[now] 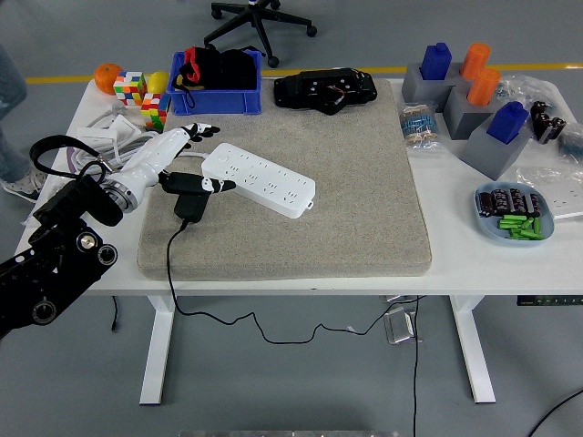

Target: Press the white button,pick up the black plug,place it near the board,insert it into the board

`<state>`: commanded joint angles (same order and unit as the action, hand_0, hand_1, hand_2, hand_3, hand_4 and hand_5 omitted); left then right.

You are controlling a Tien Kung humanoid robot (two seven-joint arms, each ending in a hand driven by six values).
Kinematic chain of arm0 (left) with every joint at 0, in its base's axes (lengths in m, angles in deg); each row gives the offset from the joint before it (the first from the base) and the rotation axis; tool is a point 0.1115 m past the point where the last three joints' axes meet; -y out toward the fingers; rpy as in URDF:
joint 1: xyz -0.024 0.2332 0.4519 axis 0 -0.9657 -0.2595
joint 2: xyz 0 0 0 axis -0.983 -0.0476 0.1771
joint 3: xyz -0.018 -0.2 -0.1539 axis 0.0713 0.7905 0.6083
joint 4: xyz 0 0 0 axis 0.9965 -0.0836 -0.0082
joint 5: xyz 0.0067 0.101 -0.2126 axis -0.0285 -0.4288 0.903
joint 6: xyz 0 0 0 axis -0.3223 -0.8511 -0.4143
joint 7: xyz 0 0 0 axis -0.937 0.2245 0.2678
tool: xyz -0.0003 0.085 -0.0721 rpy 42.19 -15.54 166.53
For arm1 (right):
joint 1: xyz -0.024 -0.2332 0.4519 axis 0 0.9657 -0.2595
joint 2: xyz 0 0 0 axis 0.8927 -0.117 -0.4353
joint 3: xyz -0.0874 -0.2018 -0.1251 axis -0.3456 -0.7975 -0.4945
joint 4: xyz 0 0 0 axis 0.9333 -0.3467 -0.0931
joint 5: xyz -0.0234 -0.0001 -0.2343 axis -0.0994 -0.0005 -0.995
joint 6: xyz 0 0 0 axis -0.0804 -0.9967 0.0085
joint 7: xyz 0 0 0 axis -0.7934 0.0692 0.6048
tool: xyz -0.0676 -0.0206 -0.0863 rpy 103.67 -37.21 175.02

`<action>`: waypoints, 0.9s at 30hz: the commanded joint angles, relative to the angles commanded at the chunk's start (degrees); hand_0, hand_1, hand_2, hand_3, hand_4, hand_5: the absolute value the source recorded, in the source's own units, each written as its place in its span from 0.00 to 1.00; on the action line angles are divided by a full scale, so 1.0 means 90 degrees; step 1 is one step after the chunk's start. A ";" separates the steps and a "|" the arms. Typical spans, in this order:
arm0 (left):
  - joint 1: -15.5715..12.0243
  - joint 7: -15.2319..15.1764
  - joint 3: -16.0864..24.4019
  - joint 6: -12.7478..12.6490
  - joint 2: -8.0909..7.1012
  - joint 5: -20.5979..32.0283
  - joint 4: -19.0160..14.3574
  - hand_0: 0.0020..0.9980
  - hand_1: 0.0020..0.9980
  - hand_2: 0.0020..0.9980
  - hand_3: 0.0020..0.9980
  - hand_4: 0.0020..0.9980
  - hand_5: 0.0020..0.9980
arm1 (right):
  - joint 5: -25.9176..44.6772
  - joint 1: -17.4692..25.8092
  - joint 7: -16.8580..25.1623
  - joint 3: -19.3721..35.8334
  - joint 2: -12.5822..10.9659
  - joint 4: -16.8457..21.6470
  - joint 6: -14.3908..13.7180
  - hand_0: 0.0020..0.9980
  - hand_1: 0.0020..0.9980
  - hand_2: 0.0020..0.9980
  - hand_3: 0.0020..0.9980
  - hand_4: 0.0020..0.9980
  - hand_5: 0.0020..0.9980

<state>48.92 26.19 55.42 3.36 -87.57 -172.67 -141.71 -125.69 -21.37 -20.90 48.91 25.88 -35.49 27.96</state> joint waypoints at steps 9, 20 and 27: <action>0.1031 0.0075 -0.0863 -0.0035 0.0157 -0.0179 0.0714 0.44 0.58 0.52 0.86 0.72 0.00 | 0.0029 -0.0028 -0.0010 -0.0015 -0.0013 -0.0018 0.0009 0.76 0.73 0.73 0.68 0.74 0.42; 0.1931 0.0481 -0.2024 -0.0019 0.0729 -0.0304 0.2409 0.23 0.12 0.15 0.79 0.00 0.00 | 0.0054 -0.0072 -0.0015 -0.0077 -0.0032 -0.0027 0.0010 0.76 0.73 0.72 0.68 0.73 0.42; 0.2168 0.0507 -0.2552 0.0092 0.0988 -0.0064 0.3202 0.27 0.15 0.15 0.77 0.00 0.00 | 0.0067 -0.0080 -0.0022 -0.0124 -0.0048 -0.0043 0.0012 0.76 0.73 0.72 0.68 0.73 0.42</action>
<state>68.43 30.75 32.45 4.19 -78.68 -173.25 -112.90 -125.08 -22.10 -21.09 47.79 25.45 -35.88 28.07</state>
